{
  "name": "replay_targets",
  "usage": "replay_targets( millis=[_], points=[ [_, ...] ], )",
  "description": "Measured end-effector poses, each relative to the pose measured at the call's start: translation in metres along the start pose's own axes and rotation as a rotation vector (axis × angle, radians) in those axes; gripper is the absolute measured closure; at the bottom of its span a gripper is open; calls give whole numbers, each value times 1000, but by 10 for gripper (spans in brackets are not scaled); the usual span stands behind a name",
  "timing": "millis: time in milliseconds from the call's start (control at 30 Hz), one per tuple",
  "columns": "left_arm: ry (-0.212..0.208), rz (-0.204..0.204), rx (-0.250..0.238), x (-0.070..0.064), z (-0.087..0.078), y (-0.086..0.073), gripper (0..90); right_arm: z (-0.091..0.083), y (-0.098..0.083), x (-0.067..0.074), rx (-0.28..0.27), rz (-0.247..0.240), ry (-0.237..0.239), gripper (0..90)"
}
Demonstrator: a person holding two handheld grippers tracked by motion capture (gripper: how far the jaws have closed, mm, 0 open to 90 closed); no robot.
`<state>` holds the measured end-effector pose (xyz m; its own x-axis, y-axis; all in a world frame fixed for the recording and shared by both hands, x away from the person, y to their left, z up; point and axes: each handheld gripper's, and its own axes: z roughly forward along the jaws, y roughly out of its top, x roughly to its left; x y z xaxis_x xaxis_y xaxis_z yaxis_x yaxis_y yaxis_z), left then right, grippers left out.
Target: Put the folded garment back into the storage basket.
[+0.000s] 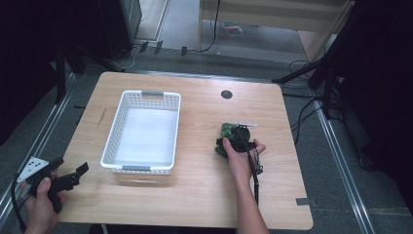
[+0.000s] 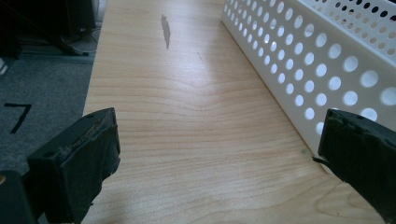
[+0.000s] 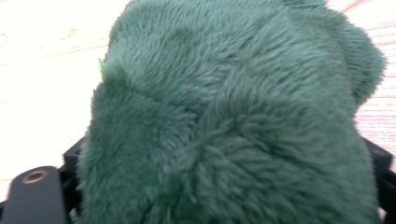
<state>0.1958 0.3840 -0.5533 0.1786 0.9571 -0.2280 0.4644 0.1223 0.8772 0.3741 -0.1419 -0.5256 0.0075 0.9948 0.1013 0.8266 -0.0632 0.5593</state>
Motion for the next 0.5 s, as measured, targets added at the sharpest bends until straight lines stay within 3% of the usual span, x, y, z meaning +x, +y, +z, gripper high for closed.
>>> replay_targets(
  millis=[133,500],
  points=[
    [0,-1,1,0,0,0,0,-7,1,-5,-30,53,42,221],
    [3,2,4,0,0,0,0,-25,7,4,-81,49,84,245]
  ],
)
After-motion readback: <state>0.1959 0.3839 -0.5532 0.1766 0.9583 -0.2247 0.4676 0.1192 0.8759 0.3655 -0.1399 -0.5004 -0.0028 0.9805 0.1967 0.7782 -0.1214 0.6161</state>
